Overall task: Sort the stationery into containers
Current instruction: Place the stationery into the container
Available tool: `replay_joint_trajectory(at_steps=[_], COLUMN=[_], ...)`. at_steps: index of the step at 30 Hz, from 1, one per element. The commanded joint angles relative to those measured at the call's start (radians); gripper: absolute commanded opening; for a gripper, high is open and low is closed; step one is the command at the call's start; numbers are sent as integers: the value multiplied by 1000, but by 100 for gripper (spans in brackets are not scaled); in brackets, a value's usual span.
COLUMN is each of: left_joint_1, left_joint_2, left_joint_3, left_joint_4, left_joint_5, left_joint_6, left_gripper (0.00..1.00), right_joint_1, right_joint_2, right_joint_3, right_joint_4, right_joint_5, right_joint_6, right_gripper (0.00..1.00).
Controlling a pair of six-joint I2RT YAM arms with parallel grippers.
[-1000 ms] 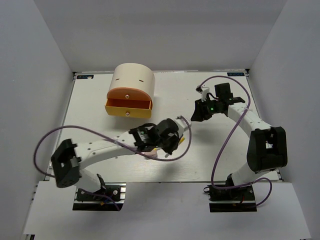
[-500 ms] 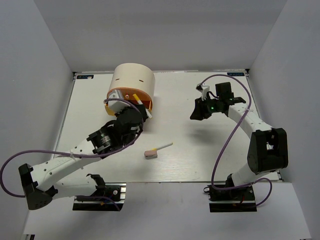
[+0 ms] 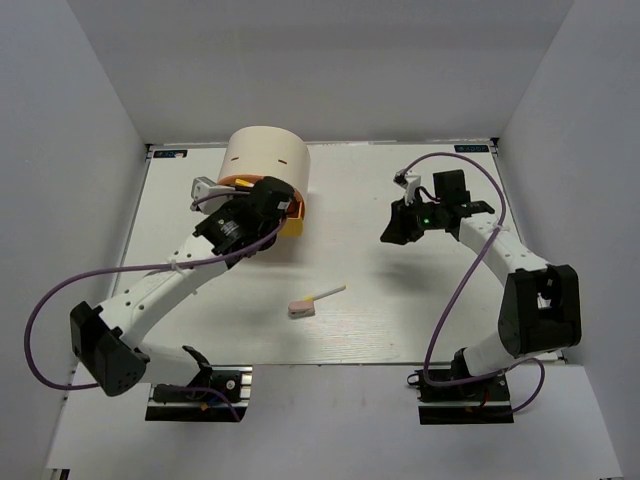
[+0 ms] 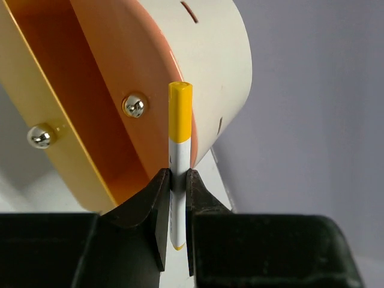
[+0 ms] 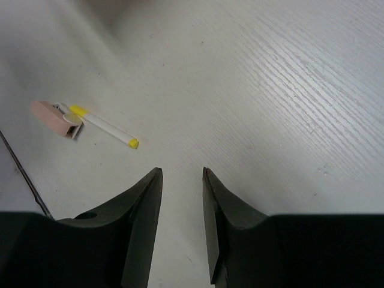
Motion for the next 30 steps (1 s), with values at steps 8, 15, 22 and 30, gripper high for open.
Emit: replay_joint_trajectory(at_steps=[8, 15, 22, 30], left_joint_1=[147, 205, 225, 254], left_joint_2=[80, 114, 105, 136], left_joint_3=[109, 109, 26, -12], left_joint_4=[-106, -109, -79, -40], left_joint_5=[170, 245, 285, 330], left_joint_6=[-205, -205, -216, -216], left_gripper=[0, 0, 0, 0], right_joint_1=[-4, -5, -3, -1], right_joint_2=[-75, -78, -76, -73], right_joint_3=[-49, -58, -61, -64], right_joint_4=[76, 85, 93, 96], right_joint_5=[-26, -26, -27, -29], right_joint_6=[21, 23, 27, 26], right_gripper=[39, 39, 39, 39])
